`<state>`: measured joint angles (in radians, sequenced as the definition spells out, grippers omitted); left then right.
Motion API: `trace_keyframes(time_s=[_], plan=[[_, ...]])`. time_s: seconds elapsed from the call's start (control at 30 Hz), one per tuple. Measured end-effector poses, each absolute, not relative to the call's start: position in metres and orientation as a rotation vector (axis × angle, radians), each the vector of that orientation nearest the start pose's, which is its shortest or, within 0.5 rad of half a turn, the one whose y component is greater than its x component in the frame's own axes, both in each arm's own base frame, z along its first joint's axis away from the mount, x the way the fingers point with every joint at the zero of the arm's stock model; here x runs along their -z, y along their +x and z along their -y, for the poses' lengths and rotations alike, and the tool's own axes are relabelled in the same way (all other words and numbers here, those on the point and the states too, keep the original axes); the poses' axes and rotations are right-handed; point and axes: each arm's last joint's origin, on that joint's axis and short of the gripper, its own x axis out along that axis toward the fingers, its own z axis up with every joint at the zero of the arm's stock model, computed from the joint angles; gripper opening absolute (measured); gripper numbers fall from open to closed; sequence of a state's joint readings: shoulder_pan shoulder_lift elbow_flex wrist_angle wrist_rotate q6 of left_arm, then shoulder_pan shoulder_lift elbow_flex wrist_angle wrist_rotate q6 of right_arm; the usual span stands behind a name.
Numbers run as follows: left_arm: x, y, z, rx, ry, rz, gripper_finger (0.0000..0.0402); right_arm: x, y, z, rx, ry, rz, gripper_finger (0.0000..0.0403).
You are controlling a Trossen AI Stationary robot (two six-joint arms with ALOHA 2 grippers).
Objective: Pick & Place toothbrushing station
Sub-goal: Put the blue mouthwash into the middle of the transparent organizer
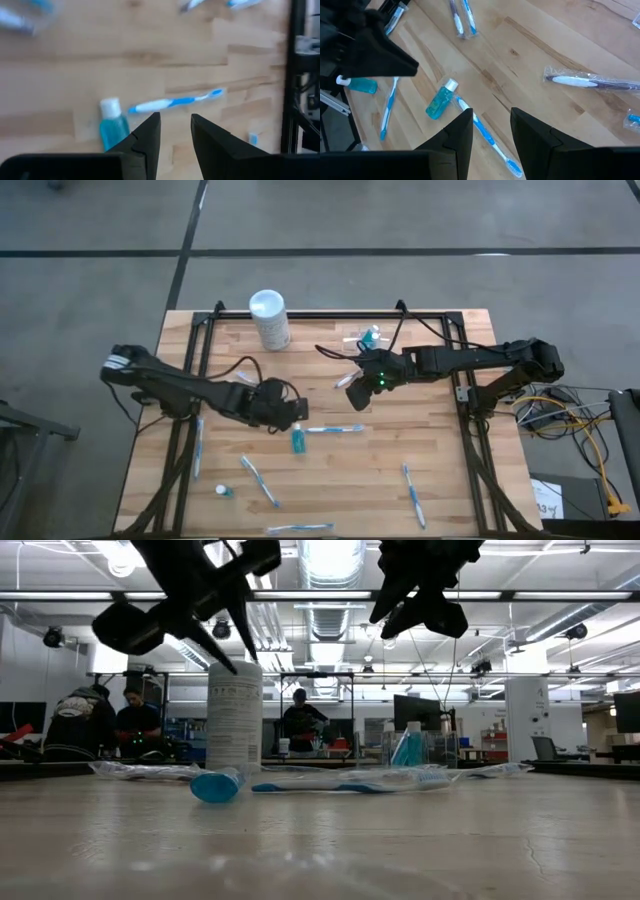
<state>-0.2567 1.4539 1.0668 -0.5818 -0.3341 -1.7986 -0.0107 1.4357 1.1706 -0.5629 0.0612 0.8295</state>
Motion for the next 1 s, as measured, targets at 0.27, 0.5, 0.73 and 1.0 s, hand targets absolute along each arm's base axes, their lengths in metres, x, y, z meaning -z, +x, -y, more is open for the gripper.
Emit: trace_keyframes(time_s=[0.27, 0.5, 0.73, 1.0], plan=[[-0.236, 0.294, 0.068, -0.905, -1.421, -0.690, 0.0112, -0.288, 0.302, 0.005, 0.406, 0.759, -0.750, 0.0128], [-0.223, 0.301, 0.063, -0.946, -1.422, -0.747, 0.0112, -0.288, 0.302, 0.005, 0.406, 0.760, -0.750, 0.0128], [-0.212, 0.308, 0.055, -0.973, -1.408, -0.786, 0.0112, -0.288, 0.302, 0.005, 0.406, 0.759, -0.750, 0.0128], [-0.187, 0.321, 0.050, -0.976, -1.408, -0.888, 0.0112, -0.288, 0.302, 0.005, 0.406, 0.759, -0.750, 0.0128]])
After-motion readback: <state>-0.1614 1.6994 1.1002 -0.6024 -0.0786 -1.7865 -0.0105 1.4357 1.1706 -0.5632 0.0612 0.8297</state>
